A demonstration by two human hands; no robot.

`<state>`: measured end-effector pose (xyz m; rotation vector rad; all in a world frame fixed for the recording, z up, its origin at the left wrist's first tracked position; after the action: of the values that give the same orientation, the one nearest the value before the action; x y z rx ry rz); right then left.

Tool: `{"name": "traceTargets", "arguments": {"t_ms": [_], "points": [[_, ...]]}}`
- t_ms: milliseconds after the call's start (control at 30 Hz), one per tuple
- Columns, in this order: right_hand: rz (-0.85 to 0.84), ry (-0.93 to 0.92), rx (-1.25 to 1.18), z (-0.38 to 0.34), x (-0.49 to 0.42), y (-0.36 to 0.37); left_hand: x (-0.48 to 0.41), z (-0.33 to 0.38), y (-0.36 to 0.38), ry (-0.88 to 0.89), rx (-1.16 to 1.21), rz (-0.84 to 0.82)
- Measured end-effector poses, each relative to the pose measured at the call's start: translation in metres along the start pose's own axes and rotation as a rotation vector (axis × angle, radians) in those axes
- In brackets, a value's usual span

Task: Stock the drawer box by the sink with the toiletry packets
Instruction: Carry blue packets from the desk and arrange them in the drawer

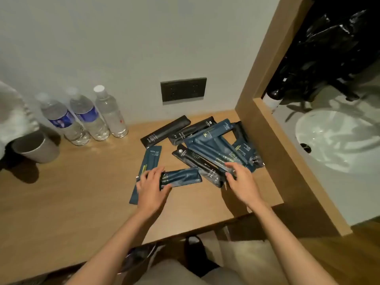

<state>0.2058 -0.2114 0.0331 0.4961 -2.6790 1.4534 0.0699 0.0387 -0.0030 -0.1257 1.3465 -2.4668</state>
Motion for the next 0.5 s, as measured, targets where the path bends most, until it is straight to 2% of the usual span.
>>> {"name": "traceTargets", "arguments": {"t_ms": [167, 333, 500], "points": [[-0.082, 0.025, 0.108, 0.001, -0.054, 0.007, -0.025, 0.001, 0.025, 0.035, -0.200, -0.149], [-0.148, 0.046, 0.217, 0.007, -0.086, 0.021, -0.030, 0.000, 0.033, -0.007, -0.252, -0.164], [-0.140, 0.101, 0.241, 0.011, -0.097, 0.025, -0.034, 0.001, 0.030, -0.040, -0.294, -0.137]]}}
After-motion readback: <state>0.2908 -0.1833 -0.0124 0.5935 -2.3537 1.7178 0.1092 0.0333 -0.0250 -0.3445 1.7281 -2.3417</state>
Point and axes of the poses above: each hand's wrist, its own x-axis away from the middle knuckle, its own y-axis out of the palm, z = x × y, the point moved 8 cm from there along -x, towards the middle knuckle, and after that the axes turned 12 degrees about y, right-handed, at the moved point
